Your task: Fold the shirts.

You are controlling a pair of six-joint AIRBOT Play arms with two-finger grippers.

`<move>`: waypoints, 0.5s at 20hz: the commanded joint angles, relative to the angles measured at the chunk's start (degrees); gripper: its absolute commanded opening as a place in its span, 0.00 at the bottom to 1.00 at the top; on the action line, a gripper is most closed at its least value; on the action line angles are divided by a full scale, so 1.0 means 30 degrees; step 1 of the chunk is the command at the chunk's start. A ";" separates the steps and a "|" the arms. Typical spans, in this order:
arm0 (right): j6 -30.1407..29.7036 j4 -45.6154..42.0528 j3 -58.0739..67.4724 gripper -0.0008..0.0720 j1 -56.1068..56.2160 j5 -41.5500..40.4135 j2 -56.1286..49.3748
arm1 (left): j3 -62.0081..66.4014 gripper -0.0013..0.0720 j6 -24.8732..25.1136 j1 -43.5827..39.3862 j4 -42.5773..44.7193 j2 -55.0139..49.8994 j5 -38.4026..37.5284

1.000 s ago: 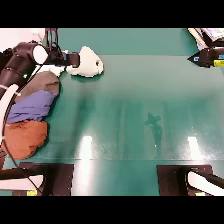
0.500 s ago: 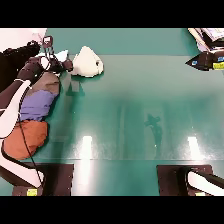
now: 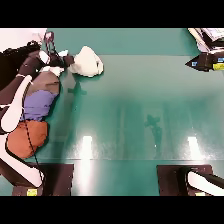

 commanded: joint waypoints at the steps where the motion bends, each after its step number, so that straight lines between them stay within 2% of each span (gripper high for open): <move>1: 0.0000 0.0007 0.1071 0.04 -0.0022 0.0087 0.0015 | 0.2878 0.05 0.1639 -0.0080 -0.0197 0.1647 -0.2259; 4: 0.0000 0.0022 0.3555 0.04 -0.0007 0.0058 0.0015 | 0.6382 0.05 0.3738 -0.0918 -0.0211 0.4437 -0.4663; 7: 0.0015 0.0029 0.5938 0.04 -0.0007 0.0226 0.0015 | 0.7191 0.05 0.5880 -0.2769 -0.1428 0.7235 -0.6302; 10: 0.0022 0.0029 0.7686 0.04 -0.0007 0.1122 0.0015 | 0.6805 0.05 0.6506 -0.5566 -0.2339 0.8240 -0.9697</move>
